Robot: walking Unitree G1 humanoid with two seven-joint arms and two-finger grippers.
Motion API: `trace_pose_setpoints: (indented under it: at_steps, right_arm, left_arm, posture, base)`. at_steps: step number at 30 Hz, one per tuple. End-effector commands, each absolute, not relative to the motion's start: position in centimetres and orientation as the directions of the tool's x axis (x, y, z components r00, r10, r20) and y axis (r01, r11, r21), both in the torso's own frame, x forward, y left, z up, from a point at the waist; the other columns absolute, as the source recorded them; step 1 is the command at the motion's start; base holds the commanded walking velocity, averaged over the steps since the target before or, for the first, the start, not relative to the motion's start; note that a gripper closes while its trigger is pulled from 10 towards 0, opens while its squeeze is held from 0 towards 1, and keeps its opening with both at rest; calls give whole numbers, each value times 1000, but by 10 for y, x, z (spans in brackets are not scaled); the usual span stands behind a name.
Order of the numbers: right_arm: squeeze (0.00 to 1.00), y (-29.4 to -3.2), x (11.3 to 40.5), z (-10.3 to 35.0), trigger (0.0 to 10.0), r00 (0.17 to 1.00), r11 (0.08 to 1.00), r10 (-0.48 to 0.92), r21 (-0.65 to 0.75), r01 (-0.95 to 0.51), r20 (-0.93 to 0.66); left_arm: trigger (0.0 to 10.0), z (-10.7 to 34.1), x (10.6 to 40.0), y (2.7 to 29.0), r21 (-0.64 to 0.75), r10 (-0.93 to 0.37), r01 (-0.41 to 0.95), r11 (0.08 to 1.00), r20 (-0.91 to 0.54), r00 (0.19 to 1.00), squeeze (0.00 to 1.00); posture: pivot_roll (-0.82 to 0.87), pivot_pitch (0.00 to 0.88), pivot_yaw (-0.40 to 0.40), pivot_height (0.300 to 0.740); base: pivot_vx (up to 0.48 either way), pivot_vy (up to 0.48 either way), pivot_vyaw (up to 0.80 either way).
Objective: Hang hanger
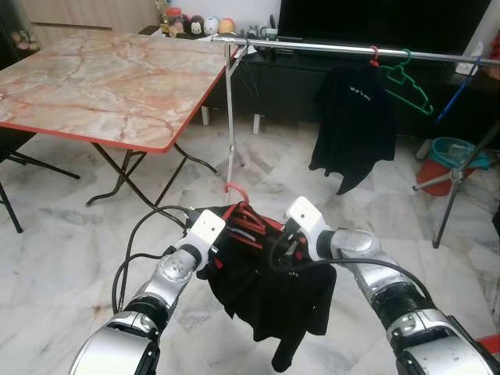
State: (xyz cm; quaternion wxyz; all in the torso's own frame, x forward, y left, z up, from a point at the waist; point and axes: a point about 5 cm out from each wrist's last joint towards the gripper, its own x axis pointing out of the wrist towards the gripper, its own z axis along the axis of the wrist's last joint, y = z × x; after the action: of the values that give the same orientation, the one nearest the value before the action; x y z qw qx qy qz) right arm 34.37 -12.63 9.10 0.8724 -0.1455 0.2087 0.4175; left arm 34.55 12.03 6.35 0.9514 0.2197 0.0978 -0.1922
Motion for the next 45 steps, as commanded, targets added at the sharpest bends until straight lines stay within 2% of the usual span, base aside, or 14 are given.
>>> trace_pose_setpoints:
  at_steps: [1,24,30,31,38,45]
  right_arm:
    - [0,-125,347,103,10000,578,601,679,-110,-792,-452]
    - [0,-133,343,99,10000,582,588,637,-170,-791,-506]
    - [0,-143,342,96,10000,560,521,589,-256,-814,-582]
    - [0,-151,341,95,10000,548,470,549,-309,-827,-631]
    - [0,-173,342,97,10000,547,370,430,-413,-832,-718]
    - [0,-183,348,111,10000,585,347,408,-474,-810,-701]
  left_arm:
    - [0,59,343,120,386,-325,419,822,-286,901,0]
    - [0,54,341,129,446,-286,415,793,-330,900,0]
    - [0,55,343,137,487,-244,386,783,-330,912,0]
    - [0,55,344,141,528,-221,380,759,-340,914,0]
    - [0,47,341,154,641,-145,382,665,-391,909,0]
    - [0,37,335,160,681,-112,427,596,-456,883,0]
  posture:
    - [90,0,-33,740]
    - [100,0,-33,740]
    - [101,0,-35,740]
    - [101,0,-37,740]
    - [96,0,-36,740]
    - [97,0,-36,740]
  base:
    - [0,0,0]
    - [0,0,0]
    - [0,0,0]
    - [0,0,0]
    - [0,0,0]
    - [0,0,0]
